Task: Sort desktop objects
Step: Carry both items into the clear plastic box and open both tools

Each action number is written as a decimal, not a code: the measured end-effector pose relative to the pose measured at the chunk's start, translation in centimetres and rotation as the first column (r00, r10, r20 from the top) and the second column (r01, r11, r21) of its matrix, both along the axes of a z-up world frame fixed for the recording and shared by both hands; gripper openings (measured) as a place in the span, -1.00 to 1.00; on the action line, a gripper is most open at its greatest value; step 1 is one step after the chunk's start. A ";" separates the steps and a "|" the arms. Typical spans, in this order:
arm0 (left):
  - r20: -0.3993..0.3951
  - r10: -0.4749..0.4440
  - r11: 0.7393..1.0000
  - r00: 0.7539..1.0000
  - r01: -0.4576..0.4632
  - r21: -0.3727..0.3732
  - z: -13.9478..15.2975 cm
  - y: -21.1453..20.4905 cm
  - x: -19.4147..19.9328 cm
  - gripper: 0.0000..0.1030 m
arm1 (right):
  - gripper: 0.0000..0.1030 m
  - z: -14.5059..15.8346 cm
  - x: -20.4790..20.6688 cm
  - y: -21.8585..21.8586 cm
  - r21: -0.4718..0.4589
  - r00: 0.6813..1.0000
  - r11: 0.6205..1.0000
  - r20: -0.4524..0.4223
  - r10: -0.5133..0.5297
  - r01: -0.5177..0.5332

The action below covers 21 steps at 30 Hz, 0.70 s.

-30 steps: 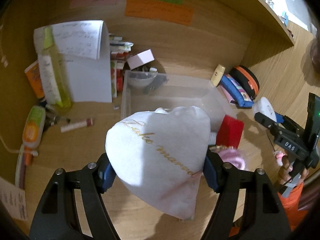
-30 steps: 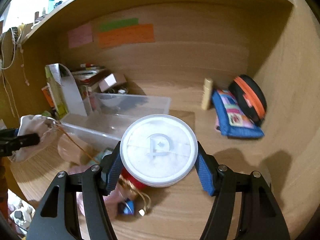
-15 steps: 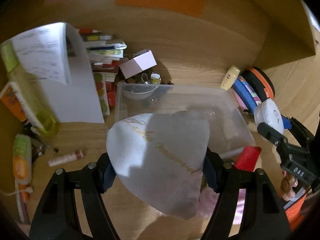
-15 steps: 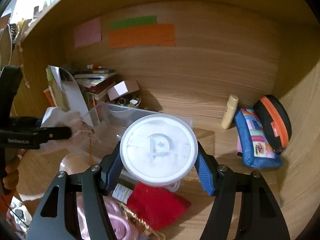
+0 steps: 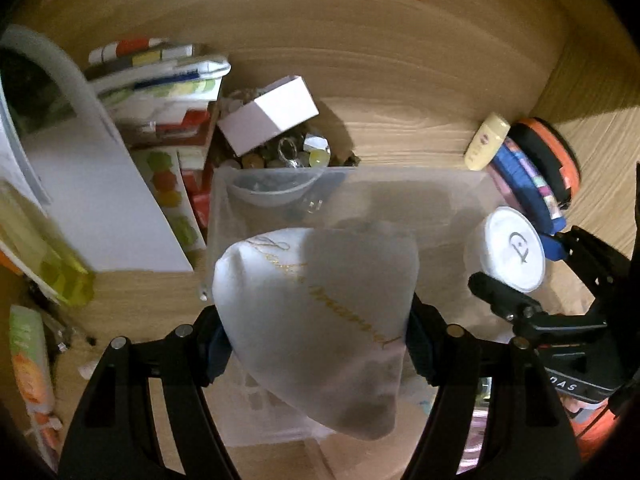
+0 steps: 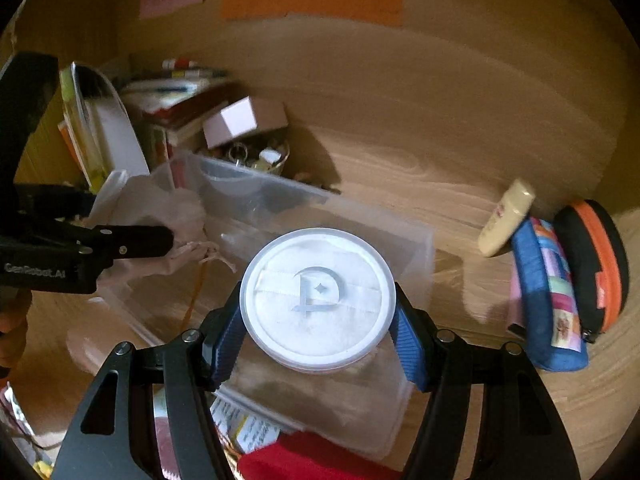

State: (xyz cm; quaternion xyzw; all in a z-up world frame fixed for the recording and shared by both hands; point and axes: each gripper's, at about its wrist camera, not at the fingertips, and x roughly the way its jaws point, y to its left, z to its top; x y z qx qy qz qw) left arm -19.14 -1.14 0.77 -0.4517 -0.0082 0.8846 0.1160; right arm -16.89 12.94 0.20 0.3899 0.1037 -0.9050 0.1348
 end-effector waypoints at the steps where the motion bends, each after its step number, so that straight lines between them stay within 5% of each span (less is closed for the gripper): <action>1: -0.003 -0.005 1.000 1.000 0.005 -0.008 -0.1 0.2 -0.2 0.39 | 0.21 -0.3 -0.3 -0.3 0.005 1.000 1.000 0.010 0.006 -0.006; 10: -0.007 -0.061 0.993 0.998 0.059 -0.103 -1.3 1.7 -1.3 0.41 | 0.21 -1.8 -2.0 -2.0 0.030 0.996 0.998 0.070 0.050 -0.052; 21: 0.006 -0.077 0.993 0.997 0.078 -0.088 -1.5 1.4 -1.7 0.45 | 0.21 -1.9 -2.8 -1.9 0.014 0.988 0.997 0.130 0.079 -0.081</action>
